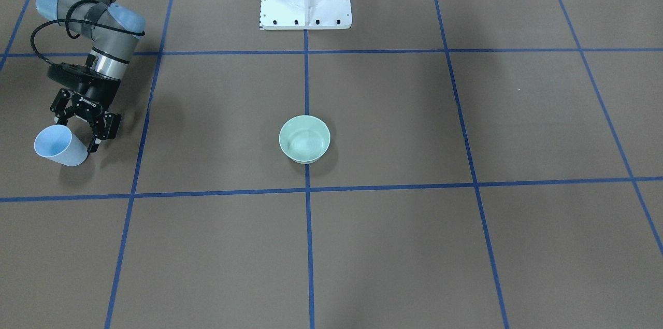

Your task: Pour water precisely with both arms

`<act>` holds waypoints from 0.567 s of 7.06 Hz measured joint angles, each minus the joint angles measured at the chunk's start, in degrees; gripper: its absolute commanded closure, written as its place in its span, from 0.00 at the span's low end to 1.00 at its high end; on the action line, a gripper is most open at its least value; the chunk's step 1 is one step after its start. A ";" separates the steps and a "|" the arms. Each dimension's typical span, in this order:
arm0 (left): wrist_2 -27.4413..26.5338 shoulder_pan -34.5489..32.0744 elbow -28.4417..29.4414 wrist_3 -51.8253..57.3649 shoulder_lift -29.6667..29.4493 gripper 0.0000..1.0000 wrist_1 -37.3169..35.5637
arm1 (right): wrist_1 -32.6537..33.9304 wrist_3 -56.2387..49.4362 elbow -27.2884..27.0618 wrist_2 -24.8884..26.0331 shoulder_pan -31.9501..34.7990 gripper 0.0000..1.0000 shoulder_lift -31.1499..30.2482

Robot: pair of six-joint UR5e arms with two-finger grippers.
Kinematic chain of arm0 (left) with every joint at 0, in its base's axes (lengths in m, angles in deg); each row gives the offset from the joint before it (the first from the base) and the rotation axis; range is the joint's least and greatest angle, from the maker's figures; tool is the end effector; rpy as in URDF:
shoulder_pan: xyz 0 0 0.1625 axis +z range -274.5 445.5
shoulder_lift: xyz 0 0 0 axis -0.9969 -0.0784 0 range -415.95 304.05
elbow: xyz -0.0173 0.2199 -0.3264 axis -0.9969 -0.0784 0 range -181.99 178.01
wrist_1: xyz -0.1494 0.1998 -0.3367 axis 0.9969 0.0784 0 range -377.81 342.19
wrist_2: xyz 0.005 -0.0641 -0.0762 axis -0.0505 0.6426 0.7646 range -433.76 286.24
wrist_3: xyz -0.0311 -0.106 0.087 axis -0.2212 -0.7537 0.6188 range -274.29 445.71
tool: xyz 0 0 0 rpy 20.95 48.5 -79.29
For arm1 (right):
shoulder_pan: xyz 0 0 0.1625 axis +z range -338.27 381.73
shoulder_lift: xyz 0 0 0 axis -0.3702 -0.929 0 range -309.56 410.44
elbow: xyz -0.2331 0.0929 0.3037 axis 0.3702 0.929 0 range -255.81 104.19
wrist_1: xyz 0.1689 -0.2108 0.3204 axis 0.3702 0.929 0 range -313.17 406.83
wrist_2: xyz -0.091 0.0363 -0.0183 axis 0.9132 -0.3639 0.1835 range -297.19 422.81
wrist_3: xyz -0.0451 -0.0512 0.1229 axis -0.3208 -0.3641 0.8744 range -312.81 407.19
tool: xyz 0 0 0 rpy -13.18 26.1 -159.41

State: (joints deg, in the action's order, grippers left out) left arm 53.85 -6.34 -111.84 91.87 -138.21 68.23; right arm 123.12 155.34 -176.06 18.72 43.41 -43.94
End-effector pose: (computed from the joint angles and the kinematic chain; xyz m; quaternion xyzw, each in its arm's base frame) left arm -0.0619 -0.4482 0.5657 0.0896 0.3161 0.0584 0.9427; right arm -0.3705 -0.3994 0.5734 0.3890 -0.1446 0.3715 0.8305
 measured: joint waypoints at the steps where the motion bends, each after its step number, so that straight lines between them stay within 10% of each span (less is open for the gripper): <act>1: 0.00 0.00 0.04 0.00 -0.01 0.00 0.00 | 0.00 0.12 0.54 0.31 0.78 0.01 -0.07; 2: 0.00 0.00 0.07 0.00 0.00 0.00 0.00 | 0.00 0.13 1.03 0.50 1.61 0.04 0.00; 4: 0.00 0.00 0.11 0.00 0.09 0.00 0.00 | -0.06 0.17 2.00 1.10 2.24 1.00 0.32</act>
State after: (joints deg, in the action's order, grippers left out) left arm 53.85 -6.34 -111.74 91.87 -138.11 68.23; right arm 123.06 155.51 -174.06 19.81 45.66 -43.62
